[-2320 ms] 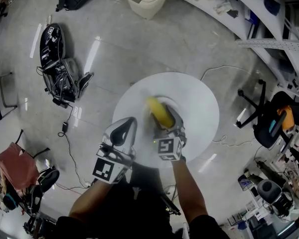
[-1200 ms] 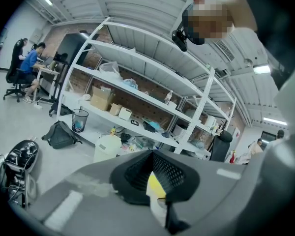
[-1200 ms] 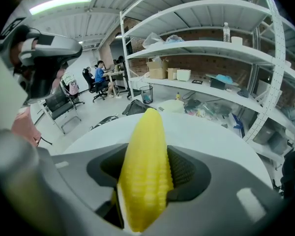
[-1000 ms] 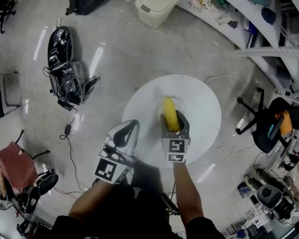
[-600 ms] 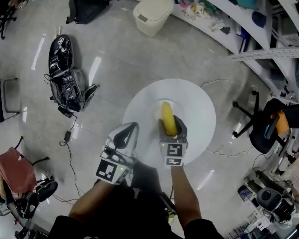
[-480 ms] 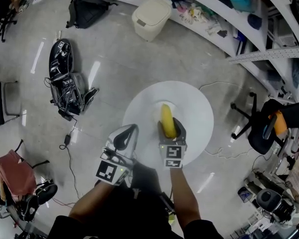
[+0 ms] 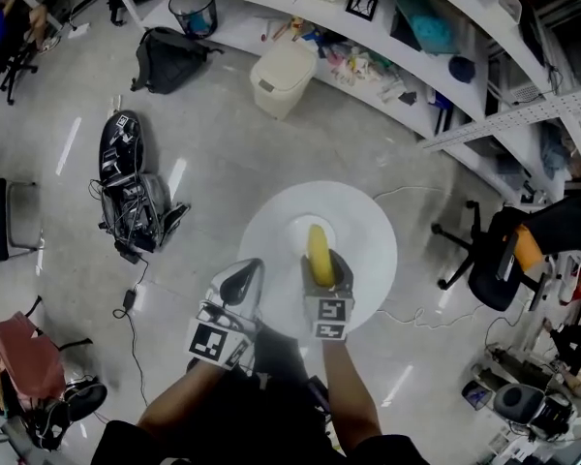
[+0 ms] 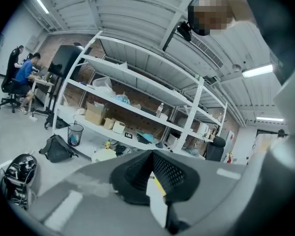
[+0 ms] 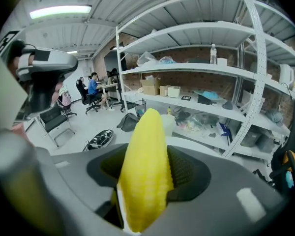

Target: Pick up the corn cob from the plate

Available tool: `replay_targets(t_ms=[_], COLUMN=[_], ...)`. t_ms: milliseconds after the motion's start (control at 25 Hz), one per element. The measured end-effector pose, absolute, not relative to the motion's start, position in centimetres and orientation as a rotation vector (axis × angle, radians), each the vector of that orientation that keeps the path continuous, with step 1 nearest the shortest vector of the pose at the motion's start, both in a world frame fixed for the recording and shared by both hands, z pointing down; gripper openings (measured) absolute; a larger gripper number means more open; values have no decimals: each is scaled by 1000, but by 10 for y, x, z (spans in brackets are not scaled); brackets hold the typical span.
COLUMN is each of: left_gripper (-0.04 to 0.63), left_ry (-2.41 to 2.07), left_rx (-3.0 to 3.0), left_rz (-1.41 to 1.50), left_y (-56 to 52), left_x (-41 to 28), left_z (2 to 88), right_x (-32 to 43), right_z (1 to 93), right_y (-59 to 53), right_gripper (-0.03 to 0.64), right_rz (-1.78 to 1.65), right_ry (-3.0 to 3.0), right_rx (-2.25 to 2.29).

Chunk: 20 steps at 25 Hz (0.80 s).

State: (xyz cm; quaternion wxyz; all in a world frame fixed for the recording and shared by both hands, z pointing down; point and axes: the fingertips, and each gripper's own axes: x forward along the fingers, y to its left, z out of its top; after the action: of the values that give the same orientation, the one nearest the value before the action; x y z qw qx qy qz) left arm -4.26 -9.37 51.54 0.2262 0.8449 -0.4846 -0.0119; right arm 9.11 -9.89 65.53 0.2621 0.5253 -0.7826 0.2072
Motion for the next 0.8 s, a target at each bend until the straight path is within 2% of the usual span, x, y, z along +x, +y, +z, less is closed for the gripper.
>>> replay_targets(t_ms=[800], left_gripper=[2], left_ry=[-1306], left_rx=[2475], left_rz=[-144], left_y=[-51], left_x=[-47], left_z=[435], right_x=[97], right_z=[567], right_y=[-57], right_gripper=[252], right_rz=[542], right_ry=[-2113], right_rx=[1625])
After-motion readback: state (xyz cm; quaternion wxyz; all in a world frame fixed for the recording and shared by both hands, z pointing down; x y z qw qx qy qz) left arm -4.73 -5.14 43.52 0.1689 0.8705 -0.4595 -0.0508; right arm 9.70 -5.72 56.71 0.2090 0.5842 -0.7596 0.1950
